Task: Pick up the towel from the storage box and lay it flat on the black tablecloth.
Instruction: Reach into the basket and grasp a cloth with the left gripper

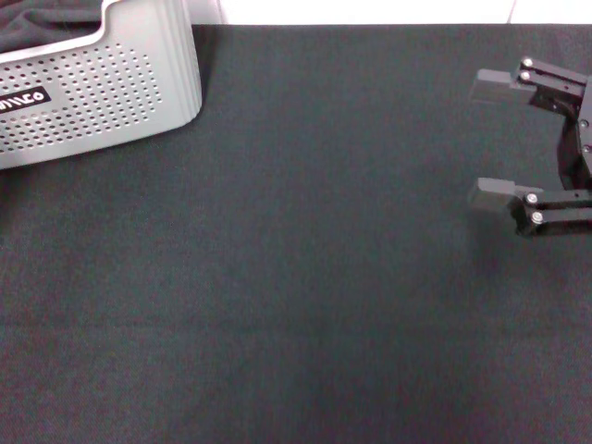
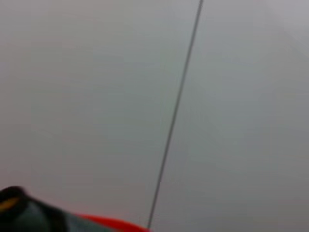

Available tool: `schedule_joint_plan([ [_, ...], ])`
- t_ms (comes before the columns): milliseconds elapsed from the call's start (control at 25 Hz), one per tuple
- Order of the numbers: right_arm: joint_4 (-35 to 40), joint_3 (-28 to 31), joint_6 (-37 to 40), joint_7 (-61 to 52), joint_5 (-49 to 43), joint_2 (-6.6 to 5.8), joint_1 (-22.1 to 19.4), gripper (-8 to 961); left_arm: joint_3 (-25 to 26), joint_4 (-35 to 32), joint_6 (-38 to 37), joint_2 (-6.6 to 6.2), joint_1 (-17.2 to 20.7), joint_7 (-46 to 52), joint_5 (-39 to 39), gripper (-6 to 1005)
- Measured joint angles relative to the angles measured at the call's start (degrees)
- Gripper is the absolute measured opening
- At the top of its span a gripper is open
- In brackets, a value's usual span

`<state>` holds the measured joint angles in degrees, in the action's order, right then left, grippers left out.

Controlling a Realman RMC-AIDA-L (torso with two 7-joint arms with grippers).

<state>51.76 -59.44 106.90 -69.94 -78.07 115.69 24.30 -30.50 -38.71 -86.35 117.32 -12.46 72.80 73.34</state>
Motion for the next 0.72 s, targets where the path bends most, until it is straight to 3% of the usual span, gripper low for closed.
schedule_joint_plan([
  [320,0.0,-0.1,-0.8,0.6,-0.1,-0.08,0.9,868,0.1,1.0,7.7,0.6,0.3,-0.1,0.0,861],
  [720,0.0,0.0,-0.8,0.7,0.0,-0.12,0.6,868,0.1,2.2,11.7,0.82,-1.7,-0.5,-0.4,861],
])
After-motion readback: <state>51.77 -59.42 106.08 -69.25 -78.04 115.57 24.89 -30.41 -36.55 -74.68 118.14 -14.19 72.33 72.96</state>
